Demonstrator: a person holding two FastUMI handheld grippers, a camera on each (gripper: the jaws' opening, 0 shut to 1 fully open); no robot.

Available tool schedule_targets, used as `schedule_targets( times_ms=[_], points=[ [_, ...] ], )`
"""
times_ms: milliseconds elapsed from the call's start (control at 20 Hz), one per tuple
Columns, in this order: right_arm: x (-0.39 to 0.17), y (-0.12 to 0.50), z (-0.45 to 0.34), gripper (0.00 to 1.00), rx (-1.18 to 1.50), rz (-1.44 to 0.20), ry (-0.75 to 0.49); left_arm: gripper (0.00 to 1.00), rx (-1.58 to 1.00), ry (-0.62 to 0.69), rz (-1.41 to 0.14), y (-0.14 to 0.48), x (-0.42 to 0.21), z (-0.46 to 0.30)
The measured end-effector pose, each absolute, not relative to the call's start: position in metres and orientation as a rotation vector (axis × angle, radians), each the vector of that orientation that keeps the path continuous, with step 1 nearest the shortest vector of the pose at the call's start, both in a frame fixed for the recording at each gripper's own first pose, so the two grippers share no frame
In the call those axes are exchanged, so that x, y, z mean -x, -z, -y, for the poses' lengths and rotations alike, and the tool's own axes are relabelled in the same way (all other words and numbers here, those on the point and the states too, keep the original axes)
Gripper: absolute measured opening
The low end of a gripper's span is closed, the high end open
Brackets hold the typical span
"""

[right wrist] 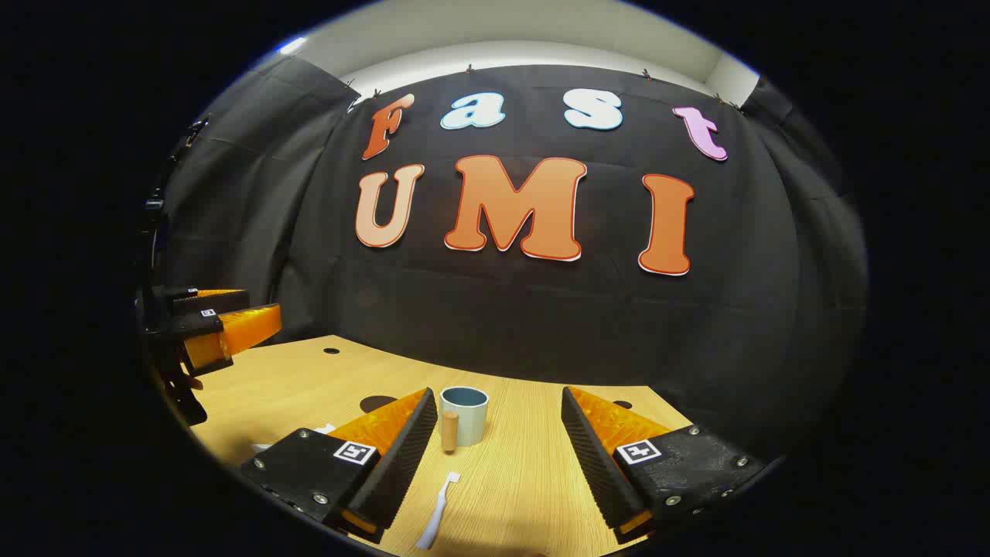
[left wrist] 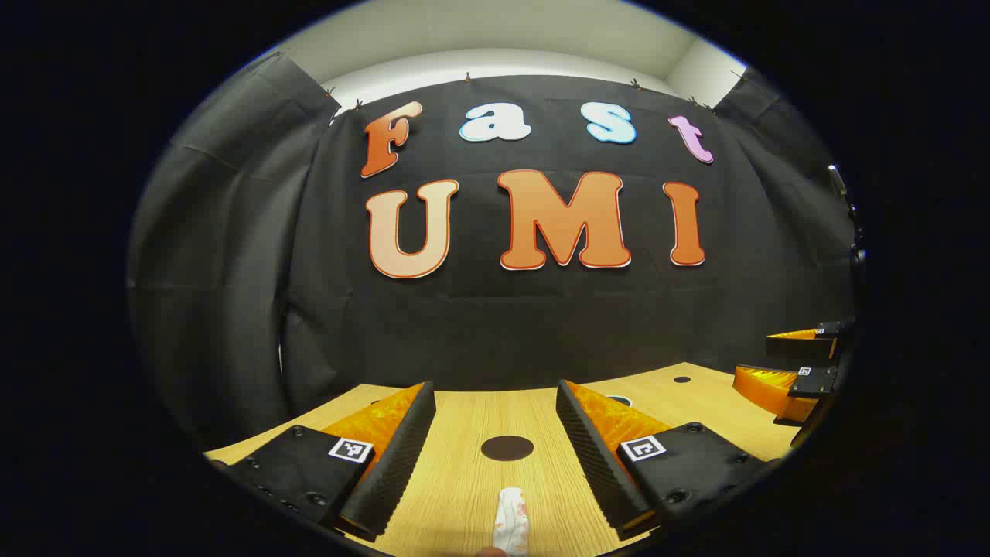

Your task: Put the toothbrush and toothpaste on the desktop into the cup, then pick up the cup and place it on the coaster on the desktop.

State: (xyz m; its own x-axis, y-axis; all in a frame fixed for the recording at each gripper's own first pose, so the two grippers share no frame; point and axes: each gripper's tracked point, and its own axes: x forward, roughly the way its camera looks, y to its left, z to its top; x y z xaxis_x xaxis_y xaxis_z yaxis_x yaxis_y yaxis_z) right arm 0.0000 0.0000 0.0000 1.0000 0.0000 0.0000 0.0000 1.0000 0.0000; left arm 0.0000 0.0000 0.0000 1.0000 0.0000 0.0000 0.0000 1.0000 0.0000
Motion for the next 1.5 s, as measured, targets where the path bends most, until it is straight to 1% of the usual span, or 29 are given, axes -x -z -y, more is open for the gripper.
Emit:
schedule_targets(
  times_ms=[750, 950, 1050, 1350, 1400, 1450, 1500],
  points=[
    [0.000, 0.013, -0.002, 0.97, -0.037, -0.074, -0.027, 1.00, -0.024, 0.023, -0.047, 0.011, -0.003, 0.003],
    [0.000, 0.024, -0.005, 0.97, -0.032, -0.134, -0.050, 1.00, -0.042, 0.044, -0.095, 0.021, -0.005, 0.007],
    [-0.001, 0.031, -0.006, 0.97, -0.064, -0.188, -0.066, 1.00, -0.051, 0.061, -0.161, 0.033, -0.007, 0.007],
    [-0.004, 0.043, -0.006, 0.93, -0.064, -0.325, -0.082, 1.00, -0.090, 0.091, -0.302, 0.059, -0.014, 0.007],
    [-0.006, 0.047, -0.008, 0.90, -0.060, -0.351, -0.087, 1.00, -0.090, 0.098, -0.327, 0.063, -0.016, 0.008],
    [-0.005, 0.051, -0.013, 0.85, -0.064, -0.374, -0.097, 1.00, -0.085, 0.113, -0.350, 0.068, -0.019, 0.010],
    [-0.006, 0.055, -0.018, 0.83, -0.070, -0.396, -0.114, 1.00, -0.079, 0.130, -0.375, 0.073, -0.022, 0.012]
  ],
)
